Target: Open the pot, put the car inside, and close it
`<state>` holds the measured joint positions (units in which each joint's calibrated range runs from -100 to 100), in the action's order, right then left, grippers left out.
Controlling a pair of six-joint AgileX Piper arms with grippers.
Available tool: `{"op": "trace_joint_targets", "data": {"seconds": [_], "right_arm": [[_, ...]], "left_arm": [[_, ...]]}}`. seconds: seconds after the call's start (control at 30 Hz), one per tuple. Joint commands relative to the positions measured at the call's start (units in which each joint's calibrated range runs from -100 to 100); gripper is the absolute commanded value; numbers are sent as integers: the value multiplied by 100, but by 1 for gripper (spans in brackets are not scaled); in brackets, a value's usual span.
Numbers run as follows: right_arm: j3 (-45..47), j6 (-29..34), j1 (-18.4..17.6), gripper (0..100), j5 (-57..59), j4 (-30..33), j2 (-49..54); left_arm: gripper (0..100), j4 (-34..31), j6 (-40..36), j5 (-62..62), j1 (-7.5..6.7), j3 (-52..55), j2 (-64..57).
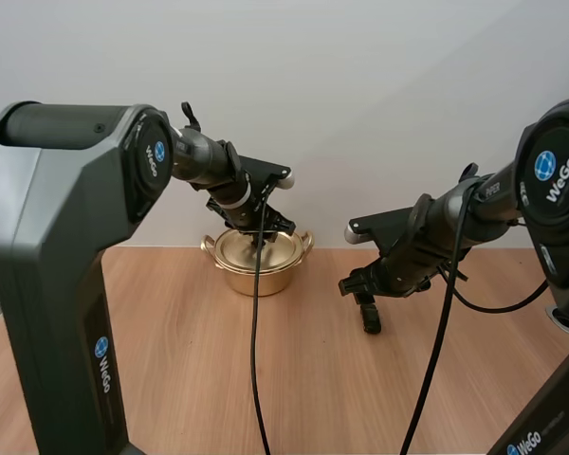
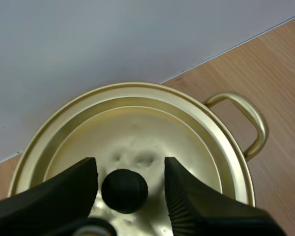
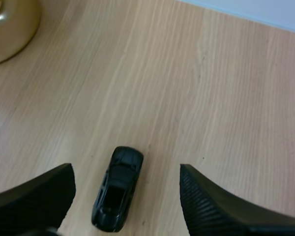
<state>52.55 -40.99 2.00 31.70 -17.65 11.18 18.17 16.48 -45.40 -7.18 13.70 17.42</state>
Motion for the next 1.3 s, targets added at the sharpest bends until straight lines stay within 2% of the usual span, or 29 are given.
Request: {"op": "trace_joint_targets", "data": {"seconds": [0.0, 0.07, 0.13, 0.2, 0.6, 1.07, 1.13, 1.27], "right_arm": [[4, 3, -1, 100, 24, 0, 4], [4, 3, -1, 100, 46, -11, 4], [4, 3, -1, 100, 62, -11, 4], [4, 3, -1, 100, 135, -11, 4], [4, 44, -1, 100, 452, -65, -11], [4, 66, -1, 99, 661, -64, -688], [4, 66, -1, 87, 661, -64, -688], [4, 66, -1, 56, 589, -74, -688]], "left_arm": [[60, 7, 0, -38, 2, -36, -26], [46, 7, 0, -99, 2, -36, -24], [26, -5, 0, -135, 2, -36, -24], [0, -5, -10, -172, 2, -36, -24], [0, -90, -10, -250, 2, -36, -37], [0, -90, -10, -249, 9, -77, -599], [0, -90, -10, -308, 9, -77, -764], [0, -102, -10, -434, 17, -159, -1153]]}}
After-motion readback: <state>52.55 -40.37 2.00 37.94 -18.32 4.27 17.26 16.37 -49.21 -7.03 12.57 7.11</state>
